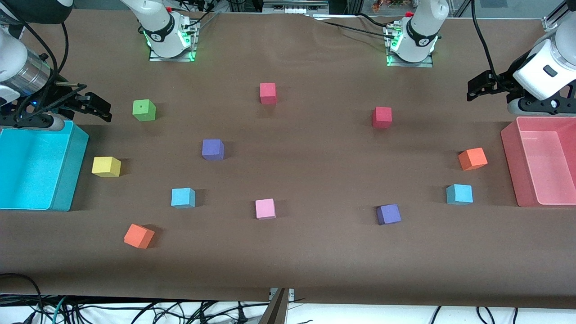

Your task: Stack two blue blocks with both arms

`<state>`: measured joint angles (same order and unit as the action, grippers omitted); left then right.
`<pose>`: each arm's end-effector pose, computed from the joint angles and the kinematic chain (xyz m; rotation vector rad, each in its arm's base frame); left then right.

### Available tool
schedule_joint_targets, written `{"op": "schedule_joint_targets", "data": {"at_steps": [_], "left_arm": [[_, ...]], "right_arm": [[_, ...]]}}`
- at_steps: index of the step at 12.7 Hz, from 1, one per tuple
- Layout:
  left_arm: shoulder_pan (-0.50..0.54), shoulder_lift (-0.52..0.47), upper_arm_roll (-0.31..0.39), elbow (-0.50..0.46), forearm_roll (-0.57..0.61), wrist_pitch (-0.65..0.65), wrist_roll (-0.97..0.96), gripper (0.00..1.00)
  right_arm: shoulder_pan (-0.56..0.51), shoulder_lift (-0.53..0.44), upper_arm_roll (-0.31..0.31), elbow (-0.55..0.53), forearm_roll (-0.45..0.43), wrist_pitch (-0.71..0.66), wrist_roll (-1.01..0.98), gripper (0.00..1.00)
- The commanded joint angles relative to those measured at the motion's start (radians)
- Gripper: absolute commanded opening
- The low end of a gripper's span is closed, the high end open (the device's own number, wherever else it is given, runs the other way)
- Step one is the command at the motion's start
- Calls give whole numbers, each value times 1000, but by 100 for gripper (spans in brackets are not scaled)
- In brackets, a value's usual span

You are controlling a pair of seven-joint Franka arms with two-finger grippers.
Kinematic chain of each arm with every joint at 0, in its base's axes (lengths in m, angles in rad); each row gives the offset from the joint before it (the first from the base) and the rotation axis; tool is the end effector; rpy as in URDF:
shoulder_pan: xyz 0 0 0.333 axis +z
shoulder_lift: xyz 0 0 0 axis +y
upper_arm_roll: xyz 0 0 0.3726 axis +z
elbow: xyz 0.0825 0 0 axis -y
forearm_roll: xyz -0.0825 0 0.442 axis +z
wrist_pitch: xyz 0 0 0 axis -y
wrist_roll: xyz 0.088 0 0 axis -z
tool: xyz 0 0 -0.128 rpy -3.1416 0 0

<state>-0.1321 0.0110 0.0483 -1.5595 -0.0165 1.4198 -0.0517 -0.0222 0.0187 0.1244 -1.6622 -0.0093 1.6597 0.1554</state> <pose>0.5941 -0.0524 0.6476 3.1265 -0.0521 -0.2372 0.6200 0.0618 0.6077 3.1308 -0.0818 -0.0313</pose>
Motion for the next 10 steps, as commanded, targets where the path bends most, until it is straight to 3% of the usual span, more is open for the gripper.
{"op": "schedule_joint_targets", "data": {"at_steps": [1,10], "left_arm": [[17,10,-5,12,-22,20,56,100],[23,12,-2,7,-37,25,56,100]], "right_arm": [[2,-5,1,7,6,-6,3,100],[2,-5,1,7,6,-6,4,100]]}}
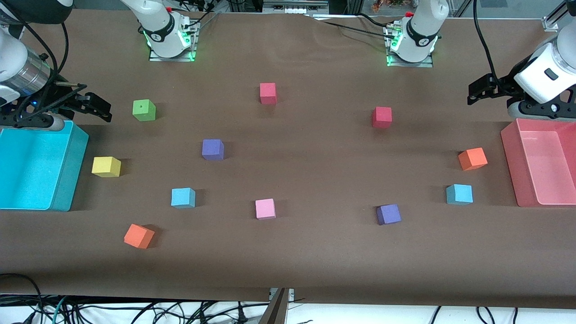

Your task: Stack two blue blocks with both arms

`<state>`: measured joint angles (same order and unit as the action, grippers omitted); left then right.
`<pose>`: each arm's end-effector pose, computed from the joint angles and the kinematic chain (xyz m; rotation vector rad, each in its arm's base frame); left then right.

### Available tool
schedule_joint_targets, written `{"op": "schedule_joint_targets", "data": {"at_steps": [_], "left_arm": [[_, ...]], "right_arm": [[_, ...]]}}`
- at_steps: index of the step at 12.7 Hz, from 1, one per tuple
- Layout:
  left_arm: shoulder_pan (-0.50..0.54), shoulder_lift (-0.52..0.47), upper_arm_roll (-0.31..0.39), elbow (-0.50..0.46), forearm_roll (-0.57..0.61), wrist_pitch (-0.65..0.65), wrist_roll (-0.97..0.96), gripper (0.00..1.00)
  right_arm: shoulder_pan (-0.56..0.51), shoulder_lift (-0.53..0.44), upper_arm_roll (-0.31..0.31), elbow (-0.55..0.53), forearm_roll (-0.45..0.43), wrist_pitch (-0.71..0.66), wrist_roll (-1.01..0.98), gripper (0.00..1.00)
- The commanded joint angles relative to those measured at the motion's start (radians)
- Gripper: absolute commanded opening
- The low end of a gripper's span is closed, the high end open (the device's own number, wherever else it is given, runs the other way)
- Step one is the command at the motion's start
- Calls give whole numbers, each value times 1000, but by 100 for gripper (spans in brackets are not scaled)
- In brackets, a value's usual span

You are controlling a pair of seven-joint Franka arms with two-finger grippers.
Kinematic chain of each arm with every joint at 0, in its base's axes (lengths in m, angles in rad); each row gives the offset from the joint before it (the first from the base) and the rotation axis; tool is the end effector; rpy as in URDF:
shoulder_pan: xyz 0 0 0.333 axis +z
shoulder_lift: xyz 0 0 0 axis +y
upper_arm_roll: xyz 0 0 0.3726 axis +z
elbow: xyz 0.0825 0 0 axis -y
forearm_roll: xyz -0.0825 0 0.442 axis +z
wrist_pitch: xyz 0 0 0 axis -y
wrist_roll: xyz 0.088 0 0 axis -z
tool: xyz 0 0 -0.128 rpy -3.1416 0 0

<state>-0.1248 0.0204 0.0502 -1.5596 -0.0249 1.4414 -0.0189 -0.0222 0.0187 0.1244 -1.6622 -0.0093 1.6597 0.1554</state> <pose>0.6003 -0.0486 0.6434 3.1154 -0.0890 -0.2178 0.6200 0.0618 0.6077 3.1308 -0.0818 -0.0313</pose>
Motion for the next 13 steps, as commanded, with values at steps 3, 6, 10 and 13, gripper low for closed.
{"op": "schedule_joint_targets", "data": {"at_steps": [3,6,10,13], "left_arm": [[16,3,-3,7,-29,4,23,100],[16,4,3,7,-27,2,25,100],[16,6,3,7,-27,1,25,100],[16,6,3,7,-27,-1,25,100]], "right_arm": [[2,-5,1,7,6,-6,3,100],[2,-5,1,7,6,-6,3,100],[4,-5,1,7,6,-6,3,100],[5,12,1,7,8,-6,-3,100]]}}
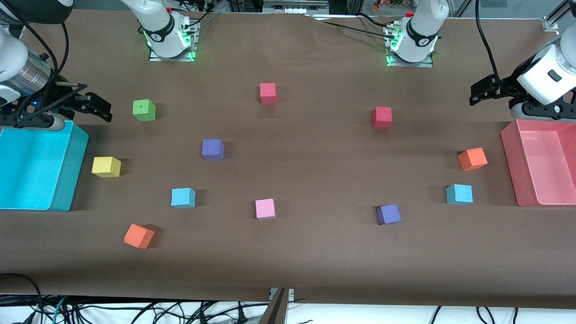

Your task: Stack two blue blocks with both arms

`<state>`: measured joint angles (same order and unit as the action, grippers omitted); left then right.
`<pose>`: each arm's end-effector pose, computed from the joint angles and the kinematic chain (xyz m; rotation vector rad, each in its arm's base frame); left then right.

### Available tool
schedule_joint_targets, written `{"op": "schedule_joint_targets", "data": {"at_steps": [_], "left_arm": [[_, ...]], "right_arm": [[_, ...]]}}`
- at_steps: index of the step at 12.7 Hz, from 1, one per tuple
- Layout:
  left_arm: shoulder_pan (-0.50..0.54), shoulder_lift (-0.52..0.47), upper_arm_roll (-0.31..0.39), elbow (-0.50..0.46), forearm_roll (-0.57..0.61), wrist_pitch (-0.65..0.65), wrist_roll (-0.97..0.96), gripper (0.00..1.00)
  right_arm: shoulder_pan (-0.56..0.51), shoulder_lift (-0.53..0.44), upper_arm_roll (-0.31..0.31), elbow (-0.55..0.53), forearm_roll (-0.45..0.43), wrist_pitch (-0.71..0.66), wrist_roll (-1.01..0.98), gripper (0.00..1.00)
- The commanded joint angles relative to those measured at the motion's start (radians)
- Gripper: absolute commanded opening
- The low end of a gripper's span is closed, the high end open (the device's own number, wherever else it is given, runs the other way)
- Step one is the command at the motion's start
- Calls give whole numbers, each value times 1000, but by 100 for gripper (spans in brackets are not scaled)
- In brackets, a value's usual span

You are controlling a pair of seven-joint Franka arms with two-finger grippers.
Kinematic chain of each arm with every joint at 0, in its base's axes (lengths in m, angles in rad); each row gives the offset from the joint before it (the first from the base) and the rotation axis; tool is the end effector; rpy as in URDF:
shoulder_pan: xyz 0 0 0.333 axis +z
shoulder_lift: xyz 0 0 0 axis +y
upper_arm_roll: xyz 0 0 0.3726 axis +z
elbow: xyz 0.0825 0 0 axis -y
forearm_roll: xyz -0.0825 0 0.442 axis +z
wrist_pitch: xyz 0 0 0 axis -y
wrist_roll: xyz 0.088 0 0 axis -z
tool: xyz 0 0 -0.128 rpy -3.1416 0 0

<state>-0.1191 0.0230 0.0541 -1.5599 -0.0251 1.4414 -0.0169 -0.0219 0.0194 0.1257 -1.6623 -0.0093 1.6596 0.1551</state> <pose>0.6015 -0.0430 0.6417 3.1147 -0.0771 -0.2221 0.6201 0.0628 0.6072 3.1308 -0.0789 -0.0327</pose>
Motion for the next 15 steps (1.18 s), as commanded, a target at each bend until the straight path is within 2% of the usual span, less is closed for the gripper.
{"op": "schedule_joint_targets", "data": {"at_steps": [1,3,11,15], "left_arm": [[10,2,0,7,-27,-3,23,100],[10,2,1,7,-27,-6,23,100],[9,5,1,0,-27,2,21,100],[10,6,1,-8,-29,4,21,100]], "right_arm": [[29,46,0,7,5,-6,7,100],[72,115,0,7,-24,50,14,100],[88,522,-3,9,-29,615,14,100],[106,638,-3,9,-27,782,11,100]]}}
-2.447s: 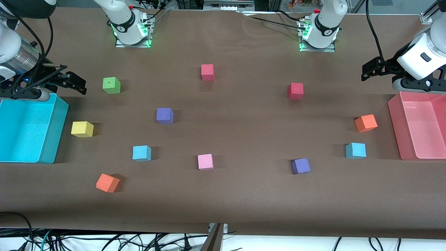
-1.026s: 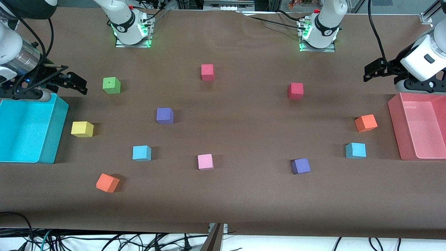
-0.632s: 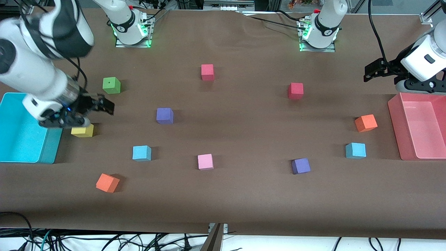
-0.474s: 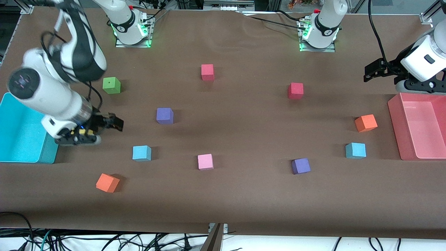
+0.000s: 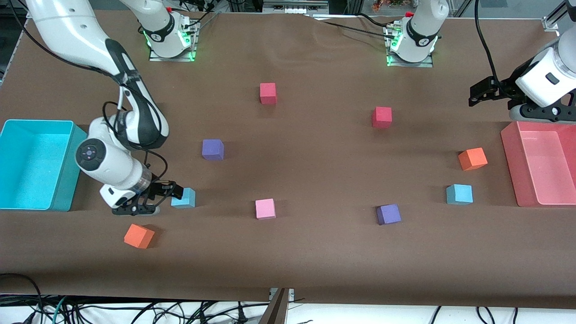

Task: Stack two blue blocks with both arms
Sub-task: 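Reach the right gripper down and grasp the cyan cube, then lift the cyan cube with the right gripper and carry it to mid-table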

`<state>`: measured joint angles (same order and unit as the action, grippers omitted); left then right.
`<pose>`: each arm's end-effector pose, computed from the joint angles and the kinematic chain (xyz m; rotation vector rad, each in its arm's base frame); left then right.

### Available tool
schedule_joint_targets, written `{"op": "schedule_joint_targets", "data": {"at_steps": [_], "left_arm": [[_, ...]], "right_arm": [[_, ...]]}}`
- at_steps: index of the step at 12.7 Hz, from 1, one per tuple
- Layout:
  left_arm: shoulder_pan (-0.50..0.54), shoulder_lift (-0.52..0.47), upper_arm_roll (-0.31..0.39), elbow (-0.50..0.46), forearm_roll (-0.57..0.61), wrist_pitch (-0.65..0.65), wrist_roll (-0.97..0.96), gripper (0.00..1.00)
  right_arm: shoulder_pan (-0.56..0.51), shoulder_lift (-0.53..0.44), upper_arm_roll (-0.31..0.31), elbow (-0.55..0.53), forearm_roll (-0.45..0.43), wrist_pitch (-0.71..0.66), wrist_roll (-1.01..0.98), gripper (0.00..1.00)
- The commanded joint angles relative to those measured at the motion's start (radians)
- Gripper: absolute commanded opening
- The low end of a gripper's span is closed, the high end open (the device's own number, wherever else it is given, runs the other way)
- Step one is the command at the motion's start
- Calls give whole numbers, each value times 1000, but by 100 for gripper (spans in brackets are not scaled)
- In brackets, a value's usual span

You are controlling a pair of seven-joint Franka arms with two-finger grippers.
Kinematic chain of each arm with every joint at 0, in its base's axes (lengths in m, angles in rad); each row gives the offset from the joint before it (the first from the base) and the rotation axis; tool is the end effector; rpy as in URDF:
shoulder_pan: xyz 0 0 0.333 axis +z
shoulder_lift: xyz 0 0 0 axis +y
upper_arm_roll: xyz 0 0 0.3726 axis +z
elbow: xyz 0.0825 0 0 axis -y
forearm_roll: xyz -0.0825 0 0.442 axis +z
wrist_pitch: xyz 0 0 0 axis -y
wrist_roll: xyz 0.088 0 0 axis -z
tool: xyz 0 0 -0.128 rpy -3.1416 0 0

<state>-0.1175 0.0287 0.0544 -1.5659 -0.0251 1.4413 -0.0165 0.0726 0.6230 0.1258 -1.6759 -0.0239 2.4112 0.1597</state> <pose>0.6030 -0.0421 0.6352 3.1140 -0.0745 -0.2404 0.7585 0.1405 0.2407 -3.0622 -0.0427 -0.1619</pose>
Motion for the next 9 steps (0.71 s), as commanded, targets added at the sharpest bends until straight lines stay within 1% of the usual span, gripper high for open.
{"op": "schedule_joint_targets", "data": {"at_steps": [1,3,5,6,7,8,9], "left_arm": [[9,0,1,-3,-29,4,21,100],[7,0,1,-9,-29,5,21,100],[7,0,1,-11,-29,7,21,100],[9,2,1,-11,-29,7,21,100],[9,2,1,-14,-29,7,23,100],[9,2,1,-14,-29,7,23,100],[9,2,1,-14,-29,7,23,100]], "right_arm": [[12,53,-3,22,-11,48,8,100],[18,63,-3,22,-13,54,6,100],[21,92,-3,22,-13,62,8,100],[27,104,-3,21,-13,90,8,96],[27,110,-5,19,-14,104,0,67],[29,109,-5,21,-14,105,-6,35],[30,104,-5,21,-14,103,-8,21]]}}
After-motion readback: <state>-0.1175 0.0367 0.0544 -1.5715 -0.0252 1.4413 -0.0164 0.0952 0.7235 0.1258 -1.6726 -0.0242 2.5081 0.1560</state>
